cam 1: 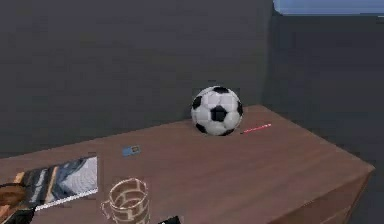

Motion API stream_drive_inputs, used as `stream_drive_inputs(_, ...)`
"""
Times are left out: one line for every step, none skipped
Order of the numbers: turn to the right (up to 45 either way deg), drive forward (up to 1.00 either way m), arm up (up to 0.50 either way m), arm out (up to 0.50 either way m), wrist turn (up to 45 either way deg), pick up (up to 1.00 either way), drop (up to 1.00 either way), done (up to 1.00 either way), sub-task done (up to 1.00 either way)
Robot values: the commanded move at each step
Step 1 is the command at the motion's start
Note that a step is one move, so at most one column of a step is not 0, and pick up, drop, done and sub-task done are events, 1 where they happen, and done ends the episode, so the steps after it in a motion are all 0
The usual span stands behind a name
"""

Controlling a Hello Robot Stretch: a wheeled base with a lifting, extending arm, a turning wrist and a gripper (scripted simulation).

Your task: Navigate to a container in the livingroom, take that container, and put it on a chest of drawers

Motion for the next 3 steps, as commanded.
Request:
stream_drive_inputs(-21.0, 0.0, 0.0, 0.0, 0.0, 0.0, 0.0, 0.0, 0.0)
stream_drive_inputs(-3.0, 0.0, 0.0, 0.0, 0.0, 0.0, 0.0, 0.0, 0.0)
stream_drive_inputs(12.0, 0.0, 0.0, 0.0, 0.0, 0.0, 0.0, 0.0, 0.0)
